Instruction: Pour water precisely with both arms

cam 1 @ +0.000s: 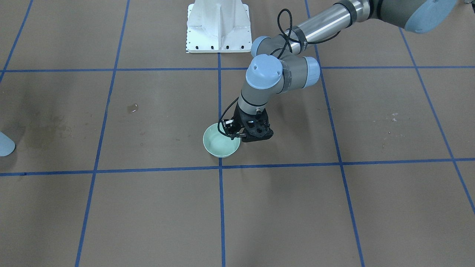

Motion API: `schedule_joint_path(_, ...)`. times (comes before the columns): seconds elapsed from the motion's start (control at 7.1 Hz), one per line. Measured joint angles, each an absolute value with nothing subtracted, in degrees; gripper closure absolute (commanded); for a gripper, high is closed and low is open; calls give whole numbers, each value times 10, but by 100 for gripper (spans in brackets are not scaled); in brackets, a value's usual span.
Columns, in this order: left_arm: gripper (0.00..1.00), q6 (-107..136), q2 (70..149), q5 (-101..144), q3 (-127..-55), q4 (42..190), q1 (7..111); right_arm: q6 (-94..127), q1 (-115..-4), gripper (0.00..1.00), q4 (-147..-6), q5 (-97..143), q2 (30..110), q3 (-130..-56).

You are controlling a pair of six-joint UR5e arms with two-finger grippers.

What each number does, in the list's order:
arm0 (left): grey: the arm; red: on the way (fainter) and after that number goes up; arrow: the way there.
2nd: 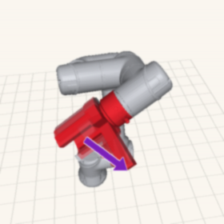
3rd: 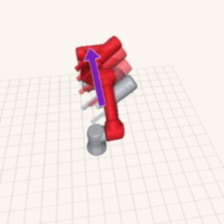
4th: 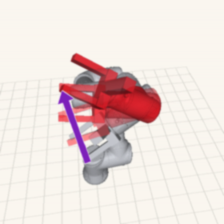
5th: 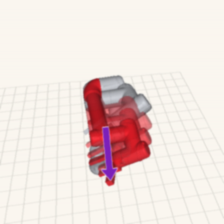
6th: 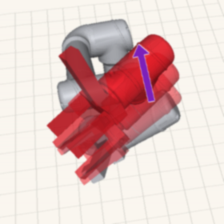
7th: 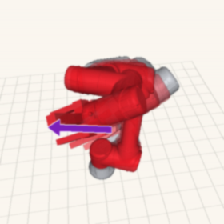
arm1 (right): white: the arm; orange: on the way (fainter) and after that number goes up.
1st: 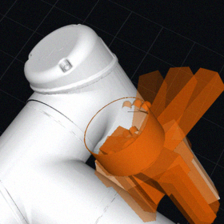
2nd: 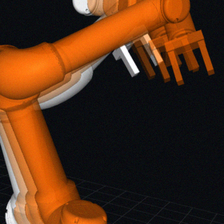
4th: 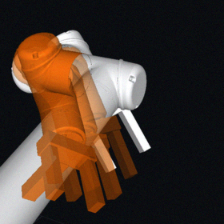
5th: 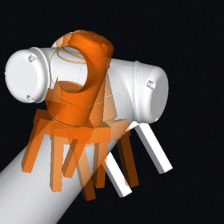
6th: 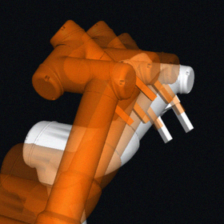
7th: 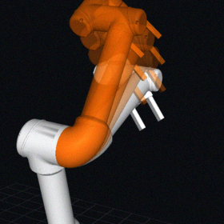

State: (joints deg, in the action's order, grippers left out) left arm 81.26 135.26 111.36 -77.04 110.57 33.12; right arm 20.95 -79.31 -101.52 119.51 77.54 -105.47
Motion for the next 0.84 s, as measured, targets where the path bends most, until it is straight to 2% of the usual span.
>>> schedule_joint_path(0.56, 100, 813, 1364, 1140, -785, 1094, 351, 210, -797, 1, -1015, 1206, 776, -1054)
schedule_joint_path(0.84, 100, 784, 1341, 1235, -851, 1042, 426, 196, -810, 1, -1016, 1240, 780, -1054)
